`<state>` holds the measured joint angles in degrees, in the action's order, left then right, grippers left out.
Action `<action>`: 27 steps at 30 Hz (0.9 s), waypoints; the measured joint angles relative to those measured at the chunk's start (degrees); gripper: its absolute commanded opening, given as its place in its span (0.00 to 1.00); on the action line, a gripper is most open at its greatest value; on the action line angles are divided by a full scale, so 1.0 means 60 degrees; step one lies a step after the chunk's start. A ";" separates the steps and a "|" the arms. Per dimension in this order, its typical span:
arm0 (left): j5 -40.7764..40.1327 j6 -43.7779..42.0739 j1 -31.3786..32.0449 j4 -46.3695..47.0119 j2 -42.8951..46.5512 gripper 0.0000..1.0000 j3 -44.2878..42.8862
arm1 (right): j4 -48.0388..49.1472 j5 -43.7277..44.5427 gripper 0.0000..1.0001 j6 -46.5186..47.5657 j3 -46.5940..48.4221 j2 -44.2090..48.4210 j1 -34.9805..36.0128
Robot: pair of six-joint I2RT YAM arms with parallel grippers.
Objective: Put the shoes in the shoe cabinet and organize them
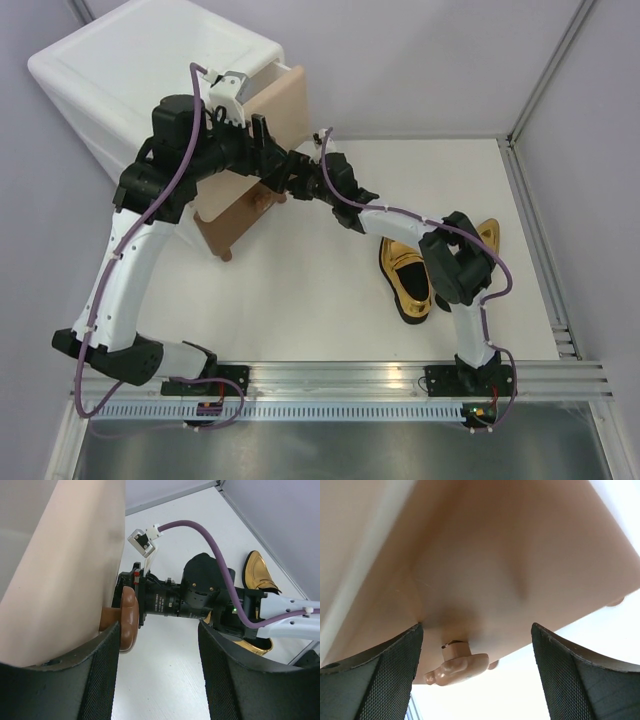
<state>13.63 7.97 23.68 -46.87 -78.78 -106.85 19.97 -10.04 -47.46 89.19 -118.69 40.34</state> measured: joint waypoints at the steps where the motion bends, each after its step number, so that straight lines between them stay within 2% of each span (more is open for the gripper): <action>1: 0.0069 0.0007 0.0007 0.0015 0.0022 0.65 0.0007 | 0.0200 0.0058 0.92 -0.0087 -0.0171 0.0018 0.0007; 6: 0.0514 0.0011 0.0149 0.0087 0.0266 0.75 0.0091 | 0.0703 0.0481 0.92 -0.0372 -0.1195 0.0277 0.0004; 7: 0.0576 0.0015 0.0197 0.0076 0.0361 0.79 0.0127 | 0.0780 0.0568 0.93 -0.0408 -0.1446 0.0401 -0.0011; 14: 0.0849 -0.0011 0.0350 0.0004 0.0732 0.99 0.0339 | 0.0339 0.0645 0.94 0.0222 -0.2761 0.2175 -0.0386; 22: 0.0849 -0.0062 0.0390 0.0069 0.0769 1.00 0.0404 | -0.0867 0.0765 0.95 0.1767 -0.3486 0.4619 -0.0674; 27: 0.0328 -0.0051 0.0630 0.0441 0.0991 1.00 0.0849 | -0.1661 0.0976 0.95 0.2393 -0.3672 0.5162 -0.0707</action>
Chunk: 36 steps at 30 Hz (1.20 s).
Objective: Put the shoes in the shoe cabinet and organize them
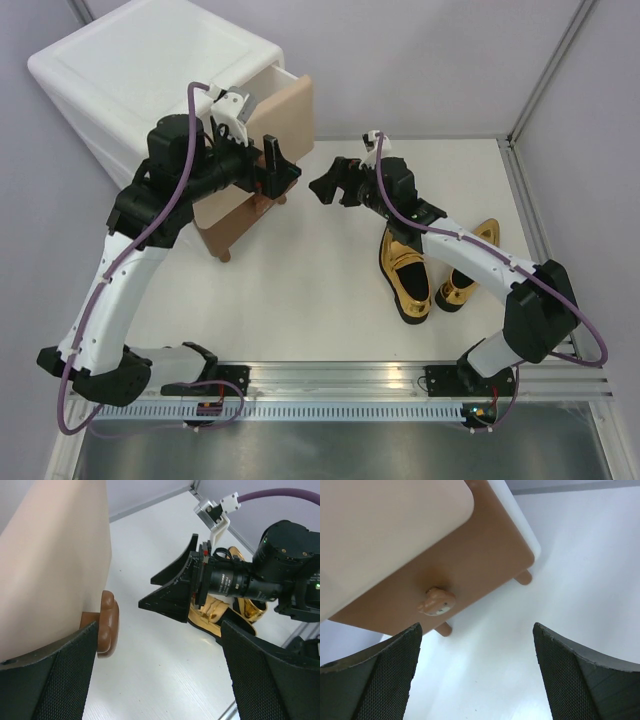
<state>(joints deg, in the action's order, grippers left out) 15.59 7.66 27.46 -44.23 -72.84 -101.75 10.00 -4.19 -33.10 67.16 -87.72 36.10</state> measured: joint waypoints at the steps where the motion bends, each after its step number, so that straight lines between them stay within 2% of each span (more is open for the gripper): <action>1: -0.0226 0.0007 0.0127 0.0117 0.0073 1.00 0.0153 | -0.0135 0.0025 0.95 0.0073 0.0000 0.0015 -0.0004; 6: -0.1960 -0.0040 0.1188 0.0951 0.0590 1.00 0.1147 | -0.0601 0.0109 0.95 0.0277 -0.0004 0.0022 -0.0033; 11: -0.3238 -0.0131 0.2084 0.1089 0.0594 1.00 0.1260 | -0.0874 0.0146 0.95 0.0357 -0.0004 0.0022 -0.0047; 27: -0.4972 -0.1421 0.3093 0.1177 0.0521 1.00 0.1402 | -0.1180 0.0171 0.95 0.0528 -0.0004 0.0066 -0.0142; 36: -0.5147 -0.2371 0.3359 0.1213 0.0514 1.00 0.1457 | -0.1242 0.0178 0.95 0.0528 -0.0025 0.0095 -0.0255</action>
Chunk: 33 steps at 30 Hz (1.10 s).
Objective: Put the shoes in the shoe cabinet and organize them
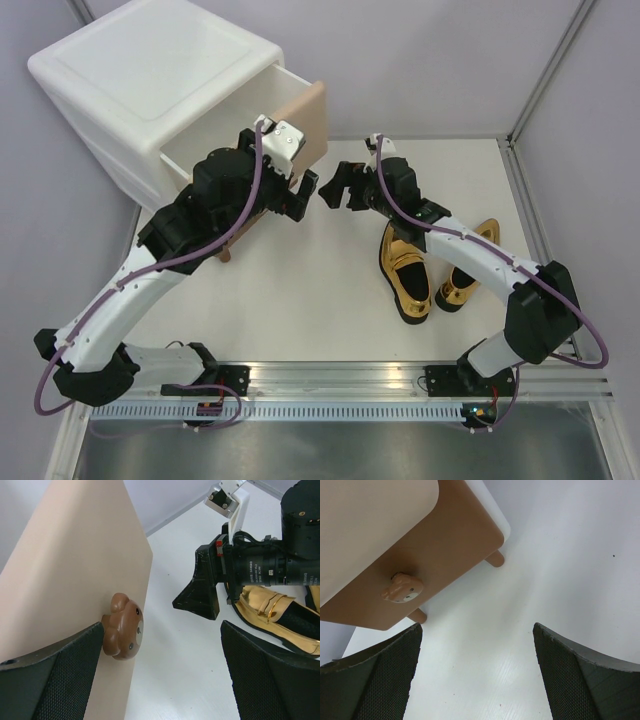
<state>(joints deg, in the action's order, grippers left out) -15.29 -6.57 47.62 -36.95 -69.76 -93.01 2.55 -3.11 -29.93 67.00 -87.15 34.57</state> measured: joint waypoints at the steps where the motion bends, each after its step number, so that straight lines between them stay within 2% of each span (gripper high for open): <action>1: -0.0058 -0.0113 0.0029 0.0011 0.0000 1.00 0.0015 | 0.0000 0.0000 0.95 0.0004 -0.0011 0.0007 -0.0015; 8: -0.0310 -0.1268 0.0153 0.0204 -0.0011 1.00 0.0022 | -0.0004 0.0007 0.95 -0.0004 -0.0022 0.0018 -0.0073; 20: -0.0393 -0.1712 0.0397 0.0827 -0.0033 1.00 -0.0149 | -0.0004 0.0036 0.95 -0.0015 -0.0040 0.0018 -0.0117; 23: -0.0554 -0.1745 0.0397 0.0940 -0.0339 1.00 -0.1035 | -0.0011 0.0036 0.95 -0.0011 -0.0040 0.0018 -0.0120; 26: -0.0710 -0.1741 0.0397 0.0885 -0.0947 1.00 -0.2626 | -0.0051 0.0025 0.95 0.0011 -0.0036 0.0022 -0.0124; 30: -0.0739 -0.1625 0.0372 0.0087 -0.1883 1.00 -0.5118 | -0.0321 -0.0018 0.95 0.0160 -0.0033 0.0091 -0.0138; 33: -0.0619 -0.1151 0.0084 -0.0659 -0.2146 0.99 -0.6062 | -0.0688 -0.0062 0.95 0.0324 -0.0033 0.0357 -0.0138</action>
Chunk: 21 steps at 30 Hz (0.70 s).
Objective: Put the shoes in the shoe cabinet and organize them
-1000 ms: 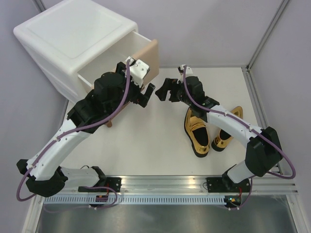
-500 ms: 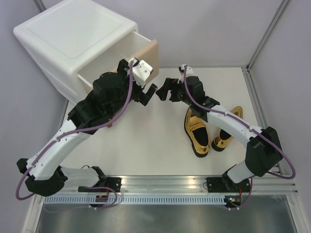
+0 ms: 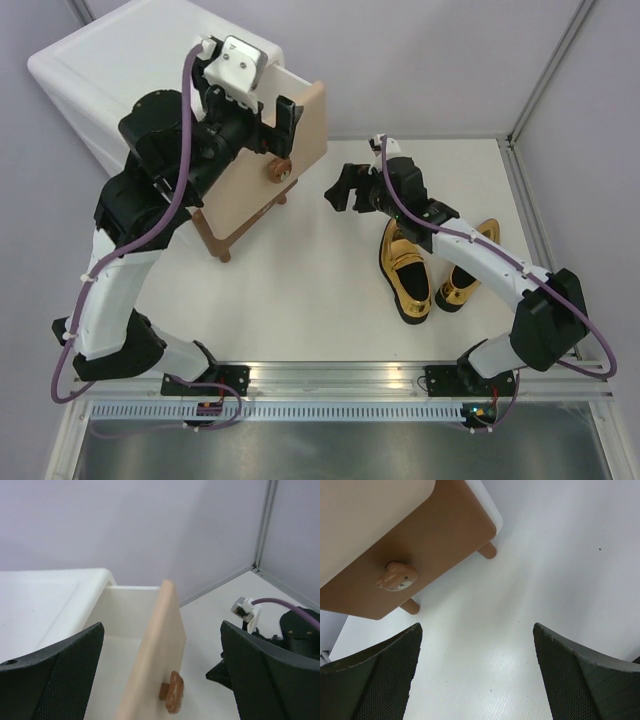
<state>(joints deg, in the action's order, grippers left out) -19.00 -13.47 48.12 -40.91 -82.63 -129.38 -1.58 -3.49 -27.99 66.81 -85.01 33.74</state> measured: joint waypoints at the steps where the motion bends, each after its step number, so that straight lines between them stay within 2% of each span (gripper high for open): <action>1: 0.0102 0.0255 -0.0244 -0.0262 -0.0015 0.99 -0.0127 | -0.0084 -0.0025 0.95 0.0069 0.0004 0.0102 0.0000; 5: 0.0816 0.1151 -0.1526 -0.1184 0.0004 0.99 -0.0200 | -0.0353 -0.0117 0.95 0.0226 0.0015 0.0481 -0.0018; 13: 0.2364 0.2014 -0.3217 -0.2040 0.0007 0.99 0.0018 | -0.0630 -0.0164 0.95 0.0321 0.0015 0.0605 -0.0025; 21: 0.4171 0.2728 -0.3632 -0.2787 -0.0197 0.98 0.0066 | -0.0652 -0.0164 0.95 0.0357 0.0015 0.0608 -0.0036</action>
<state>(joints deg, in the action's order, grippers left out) 6.02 2.90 26.33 -57.63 -83.81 -128.99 -5.50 -4.47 -25.85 66.89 -81.36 33.52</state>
